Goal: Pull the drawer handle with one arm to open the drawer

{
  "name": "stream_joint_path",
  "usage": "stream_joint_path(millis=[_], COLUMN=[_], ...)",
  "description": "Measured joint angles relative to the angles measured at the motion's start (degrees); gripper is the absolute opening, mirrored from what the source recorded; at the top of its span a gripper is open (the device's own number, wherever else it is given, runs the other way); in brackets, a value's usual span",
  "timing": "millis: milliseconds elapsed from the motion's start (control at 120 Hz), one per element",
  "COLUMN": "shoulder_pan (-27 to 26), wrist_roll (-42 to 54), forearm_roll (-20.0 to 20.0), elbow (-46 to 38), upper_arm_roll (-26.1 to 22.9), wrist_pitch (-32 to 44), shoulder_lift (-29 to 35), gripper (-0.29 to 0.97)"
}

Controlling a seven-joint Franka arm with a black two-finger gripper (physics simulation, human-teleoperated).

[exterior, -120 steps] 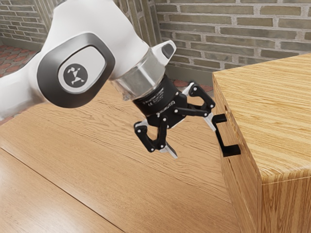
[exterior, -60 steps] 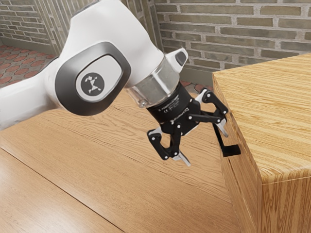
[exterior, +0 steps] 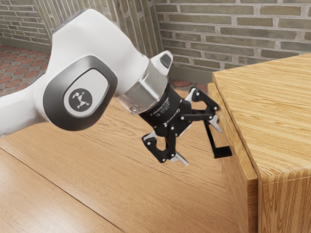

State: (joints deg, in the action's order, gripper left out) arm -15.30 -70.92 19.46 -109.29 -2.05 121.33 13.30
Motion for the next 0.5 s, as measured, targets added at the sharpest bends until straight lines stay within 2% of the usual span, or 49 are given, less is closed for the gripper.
stream_joint_path(millis=[292,383,500], shoulder_pan=[0.2,0.5,0.6], wrist_roll=[-1.0,-1.2,-1.4], forearm_roll=[1.2,1.3,1.3], elbow=[-6.7,-7.9,-9.2], upper_arm_roll=[0.1,0.1,0.1], wrist_pitch=[2.8,3.1,3.3], shoulder_lift=[5.7,7.2,8.7], gripper=[0.67,0.62,0.48])
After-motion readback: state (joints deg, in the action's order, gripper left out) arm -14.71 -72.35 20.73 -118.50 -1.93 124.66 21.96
